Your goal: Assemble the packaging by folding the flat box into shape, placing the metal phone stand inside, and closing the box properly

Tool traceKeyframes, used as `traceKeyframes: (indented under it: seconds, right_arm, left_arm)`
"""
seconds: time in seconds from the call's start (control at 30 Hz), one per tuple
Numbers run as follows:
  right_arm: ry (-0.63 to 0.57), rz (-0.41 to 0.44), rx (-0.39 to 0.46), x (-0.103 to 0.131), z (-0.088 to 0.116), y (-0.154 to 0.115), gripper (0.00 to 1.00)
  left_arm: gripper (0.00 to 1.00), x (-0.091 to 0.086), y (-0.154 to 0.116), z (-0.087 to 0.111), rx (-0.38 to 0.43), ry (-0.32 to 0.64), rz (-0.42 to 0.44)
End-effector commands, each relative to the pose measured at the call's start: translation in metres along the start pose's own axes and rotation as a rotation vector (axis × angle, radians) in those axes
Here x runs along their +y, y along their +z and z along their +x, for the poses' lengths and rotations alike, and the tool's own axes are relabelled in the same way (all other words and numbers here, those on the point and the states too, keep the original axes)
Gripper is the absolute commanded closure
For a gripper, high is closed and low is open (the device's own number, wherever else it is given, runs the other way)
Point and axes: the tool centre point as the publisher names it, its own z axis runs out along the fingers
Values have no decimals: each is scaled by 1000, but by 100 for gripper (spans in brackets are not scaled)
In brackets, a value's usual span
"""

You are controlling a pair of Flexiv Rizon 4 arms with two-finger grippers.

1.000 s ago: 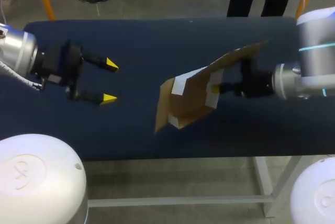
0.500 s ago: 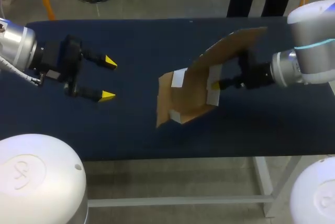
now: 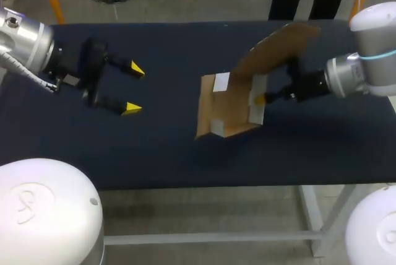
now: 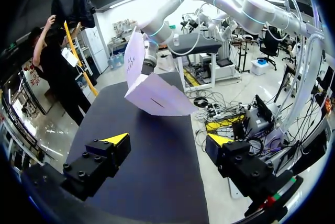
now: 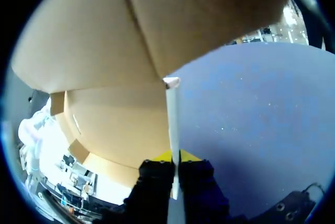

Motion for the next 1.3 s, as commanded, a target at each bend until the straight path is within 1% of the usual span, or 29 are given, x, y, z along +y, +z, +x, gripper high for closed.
traceKeyframes:
  seconds: [0.03,0.27,0.47,0.63,0.7,0.73,0.8,0.83,0.9,0.93,0.97,1.3]
  right_arm:
    - [28,45,53,8,-7,-5,100]
    - [120,147,16,11,-6,-9,100]
    - [189,237,-71,12,-2,-13,100]
    - [263,304,-193,5,3,-17,100]
    - [288,320,-229,1,4,-18,100]
    - [310,330,-272,-1,4,-18,100]
    - [332,342,-295,-7,4,-20,100]
    - [355,352,-346,-10,4,-21,100]
    - [379,348,-368,-17,4,-22,100]
    - [400,341,-427,-22,5,-25,100]
    - [400,341,-427,-22,5,-25,100]
    - [400,341,-427,-22,5,-25,100]
  left_arm:
    - [0,-3,3,-9,26,2,-25]
    - [0,-4,3,-10,30,33,-71]
    - [0,0,1,-11,43,90,-115]
    - [0,6,1,-9,59,134,-164]
    - [0,9,0,-8,55,142,-172]
    - [0,10,0,-8,51,146,-175]
    - [0,13,0,-7,48,155,-183]
    - [0,14,0,-7,46,159,-188]
    - [0,17,0,-6,42,162,-205]
    - [0,19,0,-6,42,151,-227]
    - [0,21,-2,-6,36,129,-235]
    - [0,21,-2,-6,36,129,-235]
